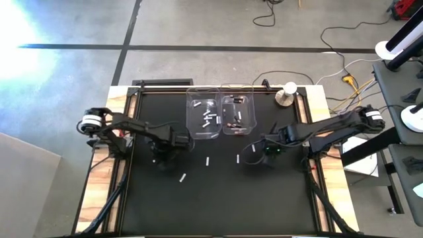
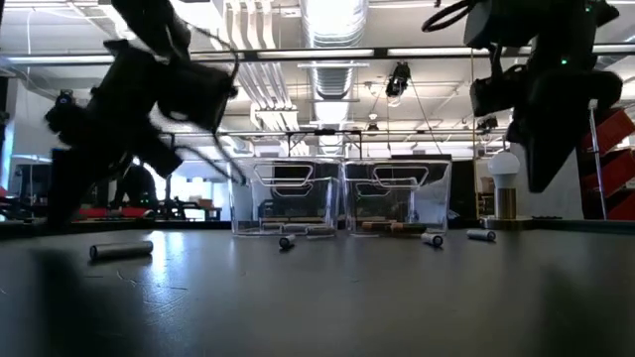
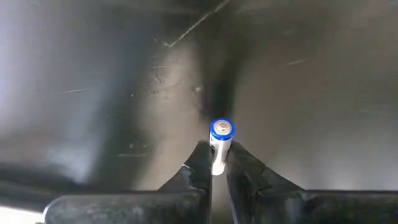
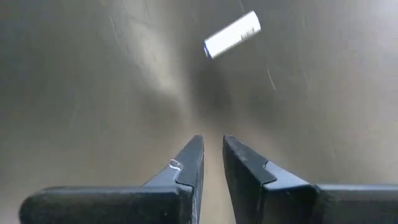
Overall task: Sort batteries
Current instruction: Put the white battery into the left transparent bin
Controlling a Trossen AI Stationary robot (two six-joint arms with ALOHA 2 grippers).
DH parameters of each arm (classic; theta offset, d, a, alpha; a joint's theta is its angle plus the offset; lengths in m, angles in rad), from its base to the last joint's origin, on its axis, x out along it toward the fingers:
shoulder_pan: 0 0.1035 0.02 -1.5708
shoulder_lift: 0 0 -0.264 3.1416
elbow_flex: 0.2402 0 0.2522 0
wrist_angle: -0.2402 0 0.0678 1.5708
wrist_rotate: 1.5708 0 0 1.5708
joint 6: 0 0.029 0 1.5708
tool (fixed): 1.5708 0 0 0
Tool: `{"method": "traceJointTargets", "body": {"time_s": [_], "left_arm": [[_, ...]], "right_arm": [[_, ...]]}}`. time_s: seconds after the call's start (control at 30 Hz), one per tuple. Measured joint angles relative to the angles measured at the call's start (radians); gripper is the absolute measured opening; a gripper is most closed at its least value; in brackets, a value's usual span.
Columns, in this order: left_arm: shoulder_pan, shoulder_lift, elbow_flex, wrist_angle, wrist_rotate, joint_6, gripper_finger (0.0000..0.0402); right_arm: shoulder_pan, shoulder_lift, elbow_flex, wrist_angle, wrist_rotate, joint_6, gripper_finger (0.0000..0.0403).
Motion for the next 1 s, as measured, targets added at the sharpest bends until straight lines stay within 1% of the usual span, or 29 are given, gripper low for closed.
{"method": "traceJointTargets", "body": {"time_s": [0.1,0.17,0.3,0.43,0.5,0.57,0.63,0.77,0.83,1.0], "left_arm": [[0.0,-0.052,0.059,-0.015,-0.007,-0.034,0.0008],[0.0,-0.088,0.102,-0.025,-0.013,-0.062,0.0008],[0.001,-0.156,0.19,-0.061,-0.014,-0.098,0.0007],[0.001,-0.214,0.271,-0.085,-0.017,-0.116,0.0007],[0.005,-0.234,0.316,-0.074,-0.043,-0.109,0.0007],[0.022,-0.243,0.367,-0.03,-0.067,-0.078,0.0007],[0.046,-0.245,0.416,0.046,-0.086,-0.047,0.0007],[0.105,-0.215,0.516,0.187,-0.115,0.008,0.0007],[0.136,-0.183,0.564,0.227,-0.145,0.05,0.0007],[0.224,-0.067,0.657,0.249,-0.153,0.123,0.0011]], "right_arm": [[0.0,0.008,-0.036,0.092,0.048,-0.045,0.0052],[0.0,0.009,-0.051,0.118,0.07,-0.076,0.0052],[0.004,0.008,-0.064,0.133,0.072,-0.133,0.0053],[0.007,0.003,-0.066,0.139,0.072,-0.153,0.0067],[0.007,0.003,-0.067,0.138,0.079,-0.153,0.0076],[0.007,0.004,-0.068,0.14,0.089,-0.152,0.0085],[0.007,0.004,-0.071,0.14,0.111,-0.139,0.0094],[0.012,0.003,-0.078,0.137,0.113,-0.094,0.0107],[0.027,0.003,-0.082,0.138,0.11,-0.076,0.0113],[0.084,0.003,-0.106,0.194,0.108,-0.014,0.0126]]}}
